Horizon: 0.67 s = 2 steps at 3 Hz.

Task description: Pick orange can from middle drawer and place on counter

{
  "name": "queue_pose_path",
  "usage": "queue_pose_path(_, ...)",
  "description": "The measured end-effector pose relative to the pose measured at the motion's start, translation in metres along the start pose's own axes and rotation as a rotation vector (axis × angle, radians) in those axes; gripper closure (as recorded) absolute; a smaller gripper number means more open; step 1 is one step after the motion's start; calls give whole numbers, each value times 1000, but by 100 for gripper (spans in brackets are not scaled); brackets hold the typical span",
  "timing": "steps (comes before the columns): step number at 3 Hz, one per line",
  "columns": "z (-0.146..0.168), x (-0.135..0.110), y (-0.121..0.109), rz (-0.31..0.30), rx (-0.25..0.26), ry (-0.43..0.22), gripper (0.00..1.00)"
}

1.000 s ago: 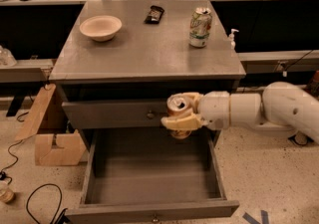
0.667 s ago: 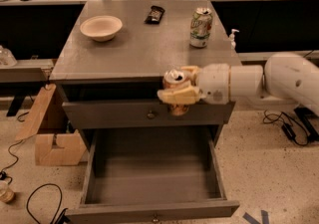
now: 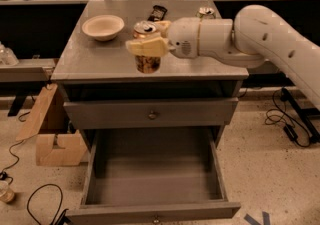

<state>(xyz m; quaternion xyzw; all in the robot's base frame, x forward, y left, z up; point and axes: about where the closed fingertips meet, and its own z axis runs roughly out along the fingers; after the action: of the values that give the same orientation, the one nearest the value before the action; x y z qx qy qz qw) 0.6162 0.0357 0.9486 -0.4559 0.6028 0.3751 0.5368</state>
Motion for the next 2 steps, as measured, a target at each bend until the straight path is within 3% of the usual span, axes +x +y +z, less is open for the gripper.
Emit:
queue_pose_path(1, 45, -14, -27, 7, 47, -22, 100)
queue_pose_path(2, 80, -7, -52, 20, 88, -10, 100)
